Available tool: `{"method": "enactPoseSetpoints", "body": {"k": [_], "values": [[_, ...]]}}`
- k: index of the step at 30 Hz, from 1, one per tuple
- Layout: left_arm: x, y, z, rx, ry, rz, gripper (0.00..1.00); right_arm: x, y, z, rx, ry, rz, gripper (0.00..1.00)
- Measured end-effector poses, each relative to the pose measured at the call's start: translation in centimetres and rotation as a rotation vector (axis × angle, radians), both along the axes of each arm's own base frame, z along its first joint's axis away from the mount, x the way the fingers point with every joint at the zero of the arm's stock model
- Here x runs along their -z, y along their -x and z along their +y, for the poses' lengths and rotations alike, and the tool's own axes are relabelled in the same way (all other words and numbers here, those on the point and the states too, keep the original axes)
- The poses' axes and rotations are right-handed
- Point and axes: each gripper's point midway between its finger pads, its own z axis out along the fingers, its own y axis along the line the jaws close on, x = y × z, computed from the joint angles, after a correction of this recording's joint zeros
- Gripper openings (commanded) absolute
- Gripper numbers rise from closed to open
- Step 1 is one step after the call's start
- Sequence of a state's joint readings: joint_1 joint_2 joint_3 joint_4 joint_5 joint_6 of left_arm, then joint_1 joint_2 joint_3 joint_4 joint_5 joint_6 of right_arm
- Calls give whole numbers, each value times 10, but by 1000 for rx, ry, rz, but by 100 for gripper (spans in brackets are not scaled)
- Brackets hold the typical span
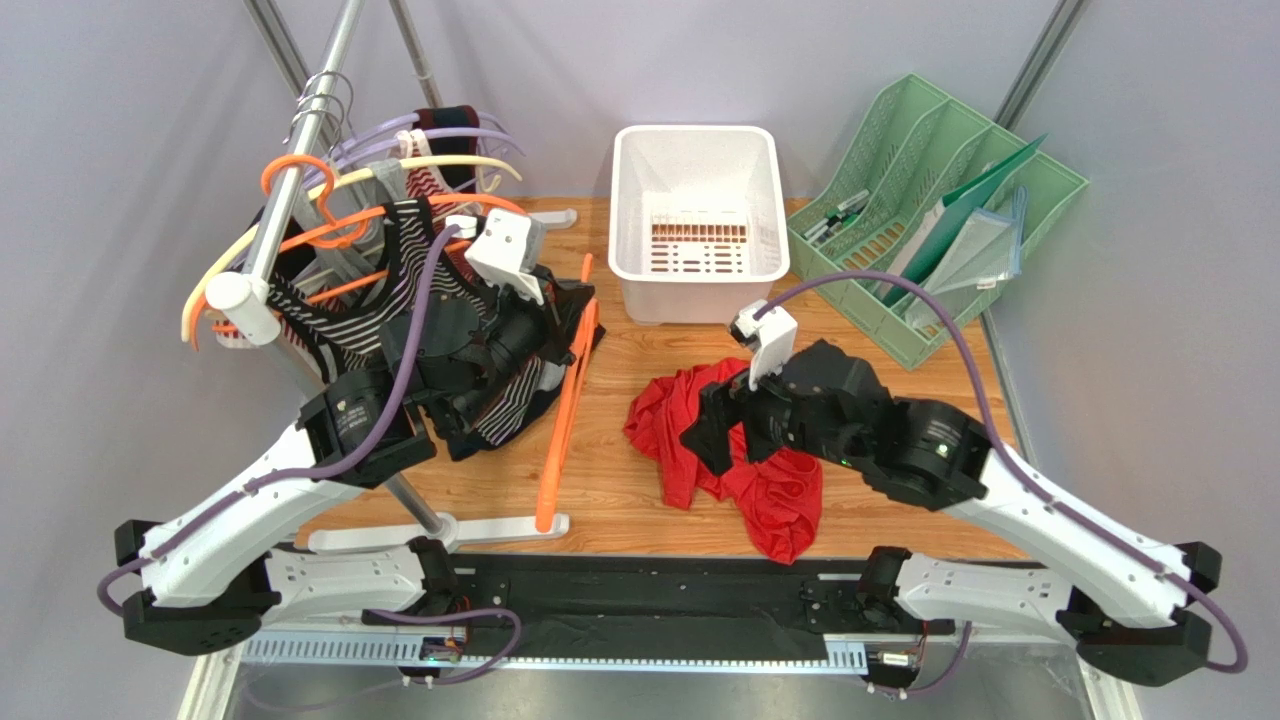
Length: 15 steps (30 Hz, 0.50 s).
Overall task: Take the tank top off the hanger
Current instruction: Place the hanger at the clothesline.
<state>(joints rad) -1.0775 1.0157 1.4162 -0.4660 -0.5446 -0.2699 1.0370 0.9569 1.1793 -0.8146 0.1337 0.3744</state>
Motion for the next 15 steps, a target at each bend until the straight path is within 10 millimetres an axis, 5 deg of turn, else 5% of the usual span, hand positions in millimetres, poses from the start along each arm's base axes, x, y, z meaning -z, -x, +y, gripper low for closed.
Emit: {"method": "enactPoseSetpoints", "body": {"k": [6, 15], "values": [[-8, -19, 13, -159, 52, -24, 0, -59, 51, 35, -211, -131, -57, 88], [5, -50, 2, -328, 30, -35, 0, -93, 76, 89, -290, -170, -109, 88]]}}
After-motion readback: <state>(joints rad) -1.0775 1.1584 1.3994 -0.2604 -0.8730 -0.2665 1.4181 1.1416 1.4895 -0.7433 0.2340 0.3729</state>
